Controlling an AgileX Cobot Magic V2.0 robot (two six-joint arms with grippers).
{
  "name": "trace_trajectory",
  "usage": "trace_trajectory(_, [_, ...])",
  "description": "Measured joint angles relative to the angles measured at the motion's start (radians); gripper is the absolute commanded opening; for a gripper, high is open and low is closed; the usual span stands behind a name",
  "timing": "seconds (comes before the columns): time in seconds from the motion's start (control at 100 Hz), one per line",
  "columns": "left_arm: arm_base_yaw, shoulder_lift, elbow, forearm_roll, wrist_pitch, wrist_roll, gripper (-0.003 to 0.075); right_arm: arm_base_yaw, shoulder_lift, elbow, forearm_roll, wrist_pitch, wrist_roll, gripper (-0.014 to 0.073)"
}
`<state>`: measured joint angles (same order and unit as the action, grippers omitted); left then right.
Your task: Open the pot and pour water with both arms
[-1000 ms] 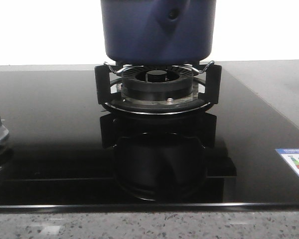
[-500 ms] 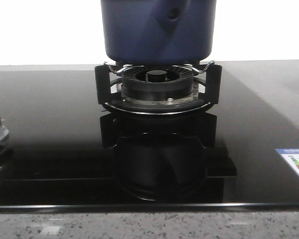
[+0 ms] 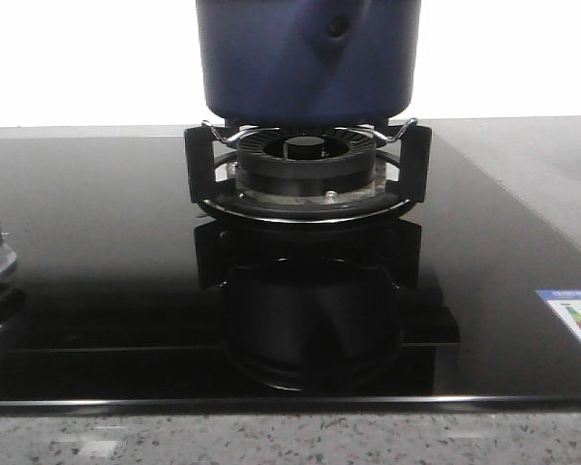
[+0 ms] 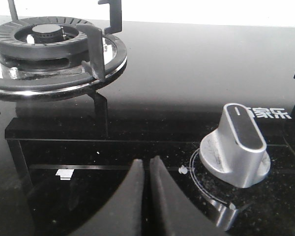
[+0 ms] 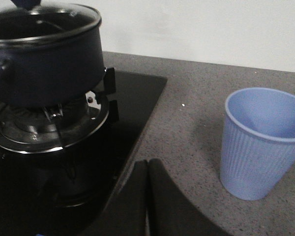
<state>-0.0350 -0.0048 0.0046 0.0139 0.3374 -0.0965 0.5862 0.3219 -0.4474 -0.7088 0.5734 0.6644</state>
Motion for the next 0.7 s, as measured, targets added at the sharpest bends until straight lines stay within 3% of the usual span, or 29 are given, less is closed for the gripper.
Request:
trace_trajectory(0.13, [0.0, 0.0, 0.0, 0.0, 0.0, 0.0, -0.002, -0.182, 0.0, 0.001, 0.22, -0.094, -0.253, -0.0071])
trace_trajectory(0.28, [0.0, 0.0, 0.0, 0.0, 0.0, 0.0, -0.002, -0.373, 0.0, 0.048, 0.457, -0.322, -0.511, -0.0071])
trace_trajectory(0.51, [0.0, 0.0, 0.0, 0.0, 0.0, 0.0, -0.002, -0.554, -0.007, 0.275, 0.554, -0.663, -0.564, -0.0071])
trace_trajectory(0.7, [0.0, 0.0, 0.0, 0.0, 0.0, 0.0, -0.002, -0.592, -0.114, 0.448, 0.61, -0.667, -0.562, -0.0071])
